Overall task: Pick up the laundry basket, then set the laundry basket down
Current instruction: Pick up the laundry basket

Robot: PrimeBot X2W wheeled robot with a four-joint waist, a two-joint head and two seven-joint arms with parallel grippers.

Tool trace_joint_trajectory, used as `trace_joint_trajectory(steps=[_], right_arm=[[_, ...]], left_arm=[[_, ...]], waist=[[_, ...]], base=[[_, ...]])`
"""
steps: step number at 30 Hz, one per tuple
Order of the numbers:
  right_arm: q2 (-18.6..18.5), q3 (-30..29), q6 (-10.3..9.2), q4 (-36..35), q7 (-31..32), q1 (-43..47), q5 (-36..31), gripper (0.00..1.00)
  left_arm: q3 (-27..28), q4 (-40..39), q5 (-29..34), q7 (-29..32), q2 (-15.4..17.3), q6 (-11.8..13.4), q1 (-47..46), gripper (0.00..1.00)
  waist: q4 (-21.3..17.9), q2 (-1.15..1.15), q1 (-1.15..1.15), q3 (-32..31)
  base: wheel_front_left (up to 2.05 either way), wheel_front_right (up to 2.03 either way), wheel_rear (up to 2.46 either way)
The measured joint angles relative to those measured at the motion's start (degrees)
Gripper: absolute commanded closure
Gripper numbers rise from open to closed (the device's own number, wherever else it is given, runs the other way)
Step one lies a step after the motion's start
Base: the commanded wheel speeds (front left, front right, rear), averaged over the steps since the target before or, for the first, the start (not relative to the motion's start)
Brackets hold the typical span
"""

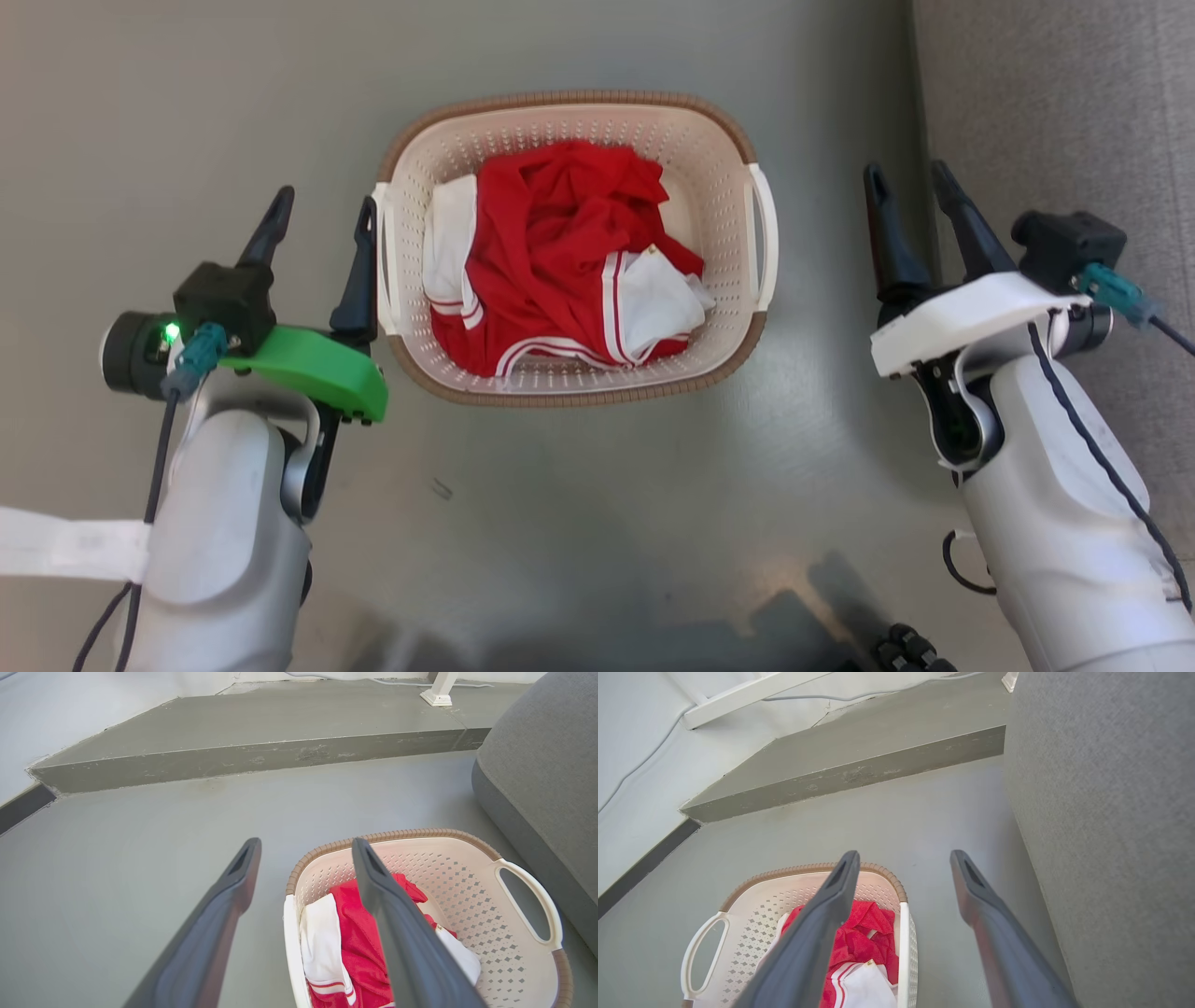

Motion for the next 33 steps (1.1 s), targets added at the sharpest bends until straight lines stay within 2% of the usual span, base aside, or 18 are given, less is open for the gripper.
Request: trace_joint_trajectory(steps=[19,33], right_arm=[[0.1,2.5,0.51,9.7,0.0,-9.6,1.8,0.0],[0.1,7.0,0.51,16.5,0.0,-15.8,5.2,0.0]], left_arm=[[-0.3,10.6,-2.0,0.0,0.0,-0.6,-9.2,0.0],[-2.1,18.4,-4.6,0.9,-0.2,-0.7,-15.7,0.0]], waist=[[-0.2,0.0,0.0,8.2],[0.0,0.0,0.0,13.1]], base=[[0.0,0.0,0.0],[0.0,0.0,0.0]])
